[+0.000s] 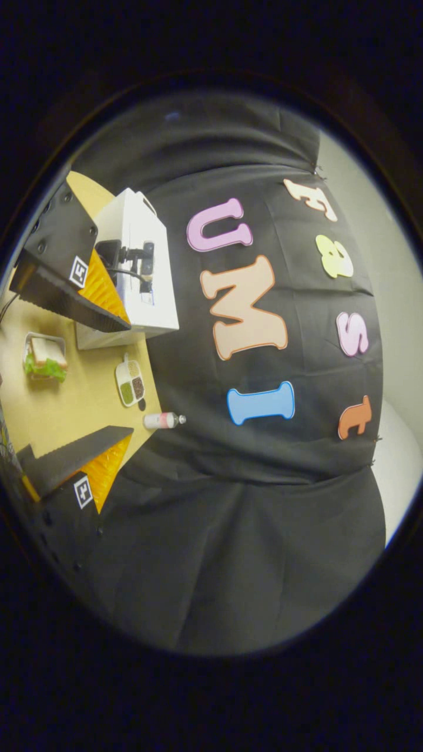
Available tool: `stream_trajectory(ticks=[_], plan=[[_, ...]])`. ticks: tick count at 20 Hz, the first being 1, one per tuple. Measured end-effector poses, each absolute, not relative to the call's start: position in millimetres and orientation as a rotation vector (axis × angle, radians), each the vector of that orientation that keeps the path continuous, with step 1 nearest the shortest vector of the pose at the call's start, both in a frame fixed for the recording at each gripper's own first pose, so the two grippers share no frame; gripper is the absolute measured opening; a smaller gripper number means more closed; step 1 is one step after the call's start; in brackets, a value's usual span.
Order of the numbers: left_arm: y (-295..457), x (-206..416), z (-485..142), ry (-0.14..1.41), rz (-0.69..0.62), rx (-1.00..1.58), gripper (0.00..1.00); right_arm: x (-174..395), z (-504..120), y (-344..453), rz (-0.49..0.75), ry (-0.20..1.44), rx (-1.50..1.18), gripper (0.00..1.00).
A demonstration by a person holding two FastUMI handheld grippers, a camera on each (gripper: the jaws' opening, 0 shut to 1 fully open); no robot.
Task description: Open the microwave oven with the left hand, put the food in, and close the microwave oven.
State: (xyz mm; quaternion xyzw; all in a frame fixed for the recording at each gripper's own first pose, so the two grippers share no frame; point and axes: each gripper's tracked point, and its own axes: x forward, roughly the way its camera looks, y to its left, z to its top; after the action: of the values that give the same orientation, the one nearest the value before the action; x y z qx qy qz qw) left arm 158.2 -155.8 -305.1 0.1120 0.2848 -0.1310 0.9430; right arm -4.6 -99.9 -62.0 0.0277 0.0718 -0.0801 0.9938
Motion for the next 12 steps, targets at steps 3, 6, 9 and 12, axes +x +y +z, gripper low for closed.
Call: stream_trajectory(ticks=[3,6,9,12], plan=[[-156,156,-306,0.586,-0.277,0.222,0.11,-11,-76,-96,-0.156,0.184,0.067,0.92],[-157,156,-305,0.582,-0.273,0.210,0.08,-16,-85,-93,-0.157,0.209,0.076,0.92],[-158,155,-304,0.580,-0.265,0.193,0.06,-17,-90,-86,-0.144,0.226,0.090,0.99],[-159,155,-304,0.572,-0.261,0.177,0.05,-15,-95,-82,-0.136,0.238,0.082,0.92]])
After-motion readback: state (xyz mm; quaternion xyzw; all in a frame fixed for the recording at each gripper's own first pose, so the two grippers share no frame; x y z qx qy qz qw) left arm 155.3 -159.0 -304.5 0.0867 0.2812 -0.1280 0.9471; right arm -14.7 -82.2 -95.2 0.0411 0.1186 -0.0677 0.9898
